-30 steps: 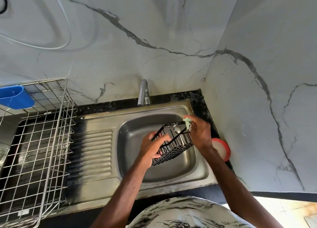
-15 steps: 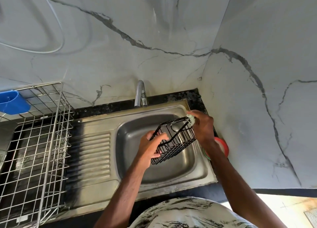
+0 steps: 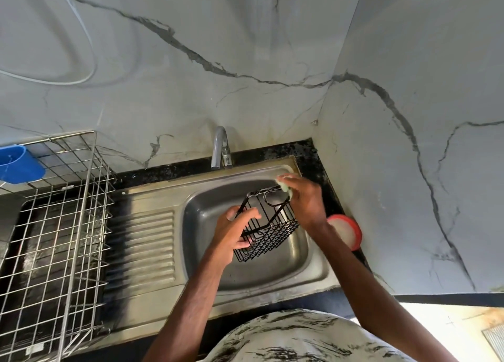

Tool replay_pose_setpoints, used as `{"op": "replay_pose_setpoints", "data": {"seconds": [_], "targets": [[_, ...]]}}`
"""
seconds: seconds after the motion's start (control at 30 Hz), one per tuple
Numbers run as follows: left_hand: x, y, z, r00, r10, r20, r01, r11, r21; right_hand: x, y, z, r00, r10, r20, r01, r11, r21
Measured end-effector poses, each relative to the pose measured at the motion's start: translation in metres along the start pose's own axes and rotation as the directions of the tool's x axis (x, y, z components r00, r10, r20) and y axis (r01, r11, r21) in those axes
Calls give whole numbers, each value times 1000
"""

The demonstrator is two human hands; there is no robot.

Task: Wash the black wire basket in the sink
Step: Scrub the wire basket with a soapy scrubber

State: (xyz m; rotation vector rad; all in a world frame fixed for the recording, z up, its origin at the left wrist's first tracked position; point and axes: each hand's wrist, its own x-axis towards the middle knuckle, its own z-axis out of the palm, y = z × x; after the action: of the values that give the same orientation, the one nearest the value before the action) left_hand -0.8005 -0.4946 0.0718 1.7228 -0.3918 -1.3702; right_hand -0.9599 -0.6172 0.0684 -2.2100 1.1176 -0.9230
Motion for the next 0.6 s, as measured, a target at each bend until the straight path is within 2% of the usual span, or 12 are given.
{"op": "replay_pose_setpoints", "data": {"seconds": [0.1,0.17,0.23,0.33,0.47,0.6], "targets": [[-1,1,-3,1000,-12,-5,12,1000,-11,-2,20,-11,990,130,-60,-131,991,-15],[-1,4,-1,1000,-17,-5,17,1000,0,-6,10,-8,997,60,-42,-61,997,-36],[0,8,3,1000,-17,-9,17,1000,10,-11,-15,1,996,-82,24,83,996,-33],[-1,13,6,1000,-12,-13,12,1000,-9,-11,-43,10,964,-239,116,239,971,15],[-1,15,3,1000,10,-29,-11,1000,-24,-17,-50,5,954,-271,125,274,962,-4],[0,20,-2,994,10,-106,-11,1000,-9,-52,-45,0,948,-301,101,303,953,1]]}}
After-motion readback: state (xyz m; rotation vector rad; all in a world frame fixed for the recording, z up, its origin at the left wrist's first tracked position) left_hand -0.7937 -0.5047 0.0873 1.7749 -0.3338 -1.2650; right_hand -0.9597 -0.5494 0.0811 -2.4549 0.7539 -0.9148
